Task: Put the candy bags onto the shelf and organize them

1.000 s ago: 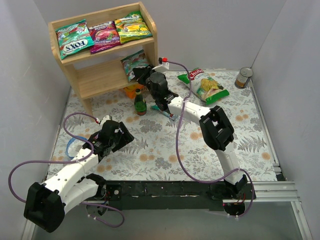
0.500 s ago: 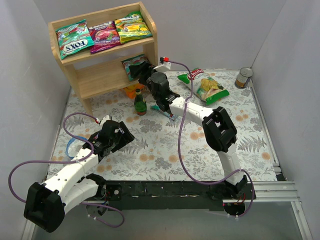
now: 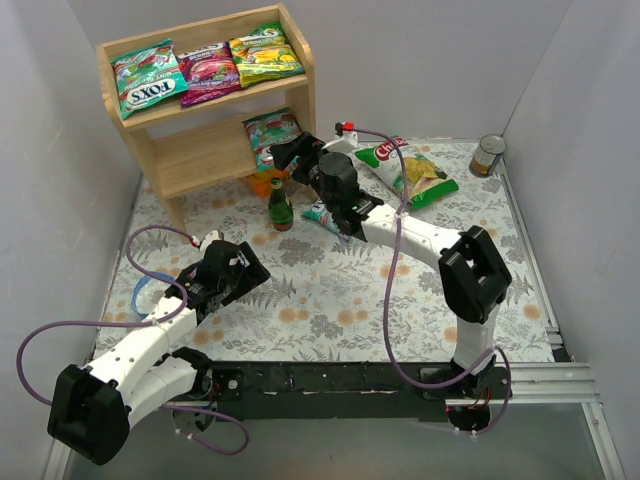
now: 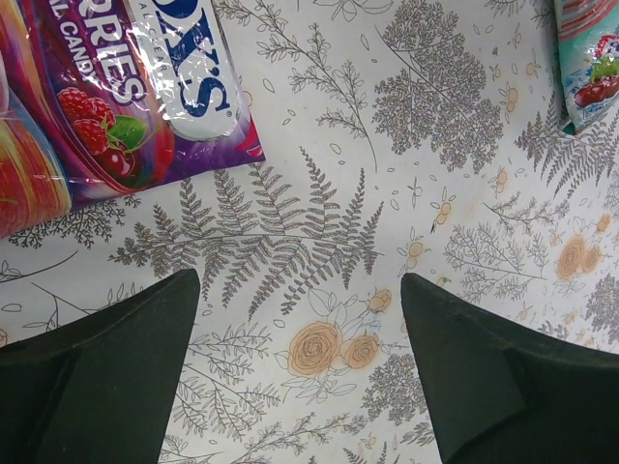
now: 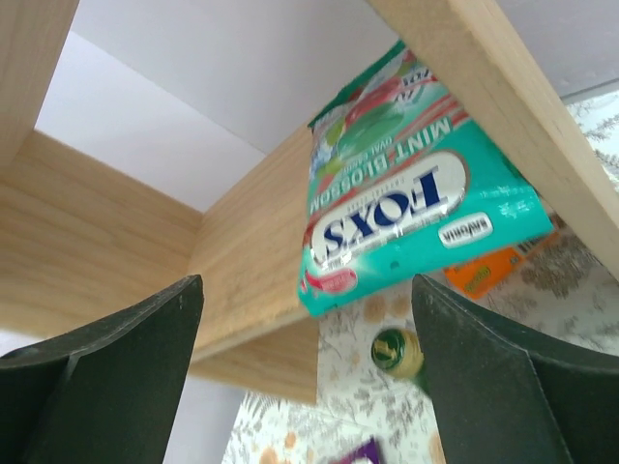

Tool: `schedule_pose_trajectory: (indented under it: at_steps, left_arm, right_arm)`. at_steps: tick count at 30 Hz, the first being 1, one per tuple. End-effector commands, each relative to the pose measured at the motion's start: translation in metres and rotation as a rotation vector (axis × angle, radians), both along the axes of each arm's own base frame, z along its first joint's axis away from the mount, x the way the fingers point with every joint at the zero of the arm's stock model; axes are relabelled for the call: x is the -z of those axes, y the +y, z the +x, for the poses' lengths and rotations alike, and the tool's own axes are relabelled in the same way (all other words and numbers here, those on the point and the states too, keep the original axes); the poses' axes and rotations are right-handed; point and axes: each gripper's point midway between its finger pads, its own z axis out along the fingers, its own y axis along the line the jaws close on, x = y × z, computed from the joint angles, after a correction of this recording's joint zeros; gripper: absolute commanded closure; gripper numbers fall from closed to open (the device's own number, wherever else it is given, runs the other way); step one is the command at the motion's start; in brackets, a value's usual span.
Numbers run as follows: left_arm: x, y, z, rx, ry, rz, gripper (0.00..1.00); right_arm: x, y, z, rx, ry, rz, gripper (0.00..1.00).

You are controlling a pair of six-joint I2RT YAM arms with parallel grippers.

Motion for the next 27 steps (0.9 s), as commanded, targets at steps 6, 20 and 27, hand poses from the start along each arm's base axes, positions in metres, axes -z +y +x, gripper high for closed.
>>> schedule_pose_trajectory:
  at_steps: [6,20,27]
  left_arm:
    - [-0.016,0.006,0.008,-0.044,-0.052,0.009,0.06]
    - [-0.038,-0.006,0.014,0.028,-0.112,-0.021,0.02]
    - [-0.049,-0.011,0.030,0.018,-0.188,-0.045,0.02]
  right_arm:
    - [-0.023,-0.051,-0.052,-0.012,-0.028,-0.086,0.03]
    - [0.055,-0.180,-0.120,0.025,0.133,-0.254,0.03]
    - [0.103,-0.246,-0.151,0.092,0.167,-0.325,0.03]
